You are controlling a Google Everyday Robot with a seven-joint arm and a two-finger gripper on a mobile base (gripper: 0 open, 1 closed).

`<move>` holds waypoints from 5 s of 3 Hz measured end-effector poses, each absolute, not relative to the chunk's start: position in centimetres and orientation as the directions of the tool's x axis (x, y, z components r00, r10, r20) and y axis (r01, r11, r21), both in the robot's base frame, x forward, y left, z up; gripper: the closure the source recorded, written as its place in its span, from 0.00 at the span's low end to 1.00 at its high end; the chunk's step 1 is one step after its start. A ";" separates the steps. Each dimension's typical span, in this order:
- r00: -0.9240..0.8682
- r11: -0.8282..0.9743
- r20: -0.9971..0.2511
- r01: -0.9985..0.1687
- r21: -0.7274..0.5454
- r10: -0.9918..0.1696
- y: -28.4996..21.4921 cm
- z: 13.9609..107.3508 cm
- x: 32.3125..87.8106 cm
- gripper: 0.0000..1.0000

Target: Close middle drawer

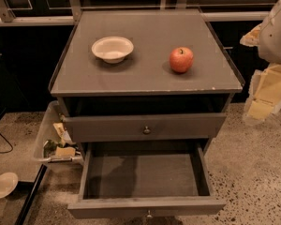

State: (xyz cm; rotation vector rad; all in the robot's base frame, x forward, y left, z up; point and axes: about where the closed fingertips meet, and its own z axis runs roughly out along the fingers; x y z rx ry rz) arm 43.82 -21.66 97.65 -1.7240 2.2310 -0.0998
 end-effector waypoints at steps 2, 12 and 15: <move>-0.215 0.259 -0.200 -0.938 -0.229 -0.956 -22.0 96.2 42.9 0.00; -0.201 0.250 -0.461 -0.967 -0.046 -0.864 -24.9 63.5 34.8 1.00; -0.234 0.313 -0.573 -0.949 -0.043 -0.785 -26.9 56.0 37.0 1.00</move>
Offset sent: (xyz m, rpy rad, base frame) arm -0.0290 -0.0123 -0.0514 -0.0057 0.0943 0.0352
